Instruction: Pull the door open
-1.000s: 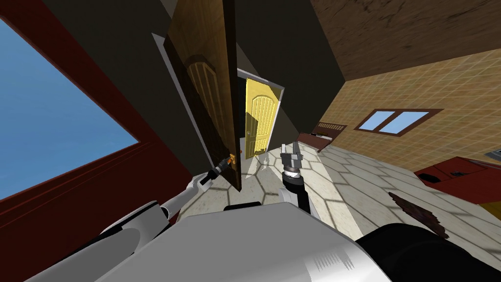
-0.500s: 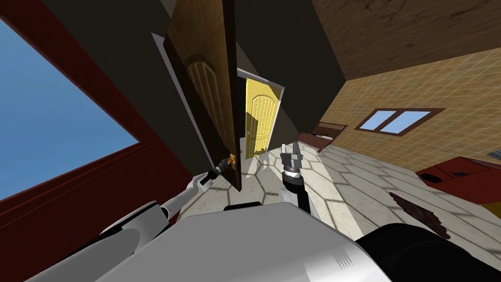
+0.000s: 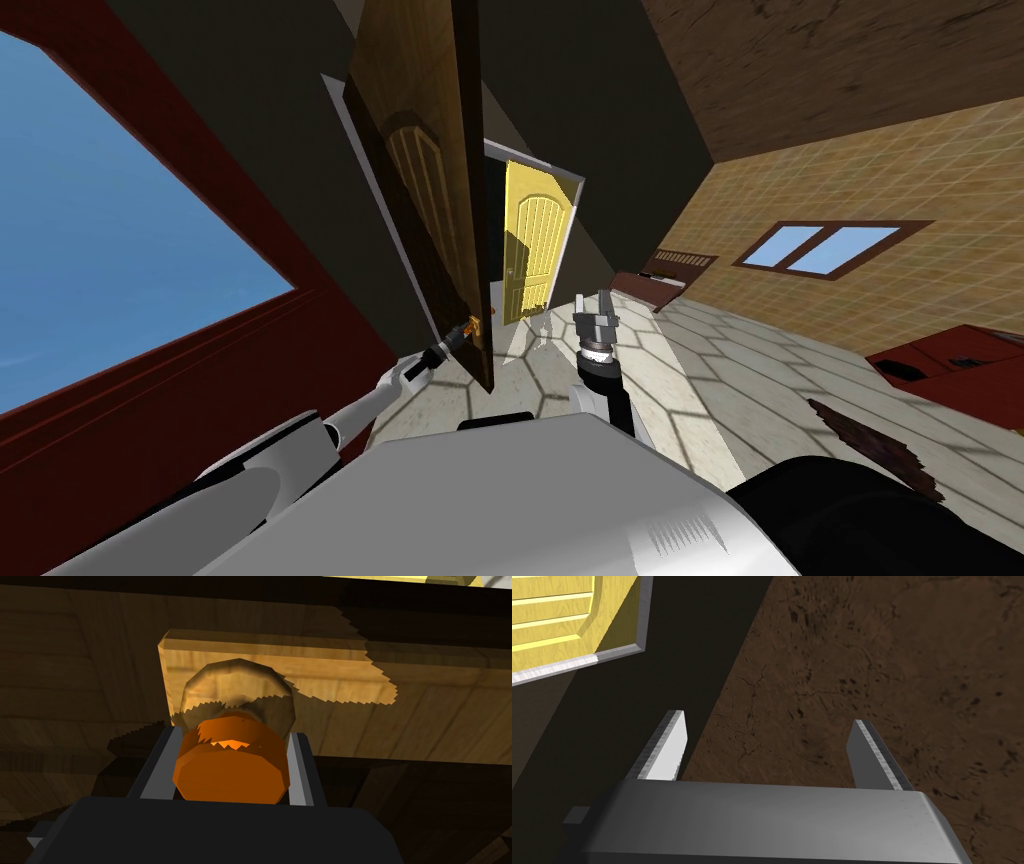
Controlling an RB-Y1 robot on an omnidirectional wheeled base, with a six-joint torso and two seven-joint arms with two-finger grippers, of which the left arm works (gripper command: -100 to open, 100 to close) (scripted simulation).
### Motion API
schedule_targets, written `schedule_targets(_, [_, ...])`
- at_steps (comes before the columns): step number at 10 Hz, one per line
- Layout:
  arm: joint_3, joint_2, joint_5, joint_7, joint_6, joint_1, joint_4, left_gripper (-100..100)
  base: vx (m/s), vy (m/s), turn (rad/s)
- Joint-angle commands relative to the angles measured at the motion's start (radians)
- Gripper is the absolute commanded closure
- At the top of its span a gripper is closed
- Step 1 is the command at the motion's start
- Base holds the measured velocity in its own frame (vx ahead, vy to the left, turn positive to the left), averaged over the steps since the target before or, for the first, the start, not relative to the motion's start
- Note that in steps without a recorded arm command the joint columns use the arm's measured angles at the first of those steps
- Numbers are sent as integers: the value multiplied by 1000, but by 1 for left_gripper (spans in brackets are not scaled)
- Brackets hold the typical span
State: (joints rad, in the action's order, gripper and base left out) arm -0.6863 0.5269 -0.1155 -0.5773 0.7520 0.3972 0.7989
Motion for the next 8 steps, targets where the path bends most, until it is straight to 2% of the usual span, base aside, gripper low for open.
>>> schedule_targets(1, [6, 9, -3, 0, -5, -2, 6, 100, 4, -7, -20])
schedule_targets(6, [6, 9, -3, 0, -5, -2, 6, 100, 1, -1, -3])
schedule_targets(7, [-16, 26, -2, -14, 25, -5, 5, 100, -10, 20, 56])
schedule_targets(8, [-16, 26, -2, -14, 25, -5, 5, 100, -9, 17, 50])
